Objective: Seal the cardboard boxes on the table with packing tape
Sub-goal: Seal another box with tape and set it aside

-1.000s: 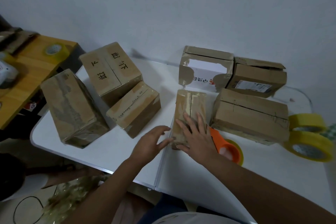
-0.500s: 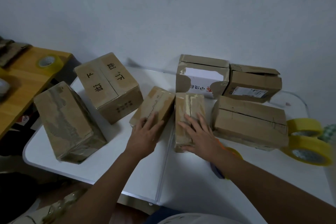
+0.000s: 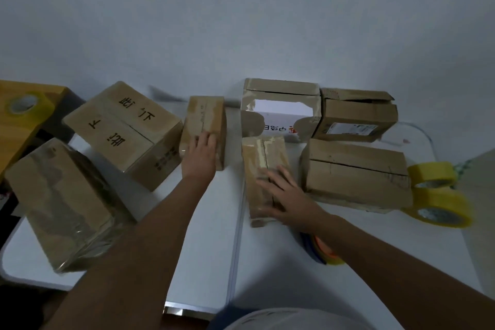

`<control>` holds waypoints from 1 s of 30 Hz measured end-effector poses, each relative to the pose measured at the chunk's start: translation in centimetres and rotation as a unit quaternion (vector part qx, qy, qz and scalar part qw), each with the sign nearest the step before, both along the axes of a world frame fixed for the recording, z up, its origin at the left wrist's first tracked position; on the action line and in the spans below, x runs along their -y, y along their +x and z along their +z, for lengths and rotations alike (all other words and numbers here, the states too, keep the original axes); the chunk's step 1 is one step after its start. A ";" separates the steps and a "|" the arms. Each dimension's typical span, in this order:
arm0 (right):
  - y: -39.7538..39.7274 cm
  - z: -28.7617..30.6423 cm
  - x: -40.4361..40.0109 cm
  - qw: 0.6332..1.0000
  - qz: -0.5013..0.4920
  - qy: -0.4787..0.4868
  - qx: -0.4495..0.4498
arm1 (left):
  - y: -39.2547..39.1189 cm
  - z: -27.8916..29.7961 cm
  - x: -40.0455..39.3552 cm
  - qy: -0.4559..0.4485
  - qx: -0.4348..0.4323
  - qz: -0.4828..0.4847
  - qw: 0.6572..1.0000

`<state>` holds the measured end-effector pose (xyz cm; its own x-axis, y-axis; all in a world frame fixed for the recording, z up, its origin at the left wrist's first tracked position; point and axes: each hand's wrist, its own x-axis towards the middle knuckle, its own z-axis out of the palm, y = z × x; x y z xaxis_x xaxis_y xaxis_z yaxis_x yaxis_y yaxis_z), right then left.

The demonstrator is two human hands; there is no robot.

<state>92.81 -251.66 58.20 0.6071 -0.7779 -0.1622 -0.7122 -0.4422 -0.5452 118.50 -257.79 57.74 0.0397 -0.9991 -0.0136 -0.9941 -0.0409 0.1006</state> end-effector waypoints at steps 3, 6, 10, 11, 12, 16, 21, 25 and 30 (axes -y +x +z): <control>0.1 0.4 0.5 0.996 -0.084 -0.002 0.031 | 0.7 -0.2 2.7 0.055 -0.022 0.014 0.998; 0.1 0.8 1.2 0.973 -0.199 0.050 0.110 | 0.4 0.0 3.6 0.109 -0.009 0.028 0.994; 0.2 0.9 1.3 0.910 -0.337 0.145 0.191 | -1.5 0.4 0.9 0.027 -0.086 -0.037 0.995; 0.5 0.8 1.2 0.903 -0.348 0.172 0.184 | -2.2 0.4 -0.1 0.015 -0.136 -0.055 0.989; 0.8 0.6 1.2 0.890 -0.357 0.208 0.192 | -2.9 0.6 -1.1 0.016 -0.189 -0.062 0.980; 3.4 -0.5 -0.2 0.785 -0.354 0.426 0.276 | -5.1 0.4 -3.8 0.093 -0.211 -0.052 0.972; 4.2 -1.8 -1.7 0.811 -0.342 0.398 0.258 | -4.5 0.9 -6.2 0.116 -0.091 -0.058 0.987; 3.7 -1.5 -2.0 0.810 -0.344 0.404 0.250 | -2.5 2.2 -6.9 0.113 -0.061 -0.038 0.991; 3.5 -1.0 -3.4 0.815 -0.338 0.400 0.247 | 1.2 2.3 -7.1 0.132 -0.020 -0.007 0.991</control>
<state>96.34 -248.26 57.16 0.2285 -0.7266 -0.6480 -0.2519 0.5988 -0.7603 119.72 -250.68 60.01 0.0208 -0.9613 -0.2749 -0.9902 -0.0577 0.1271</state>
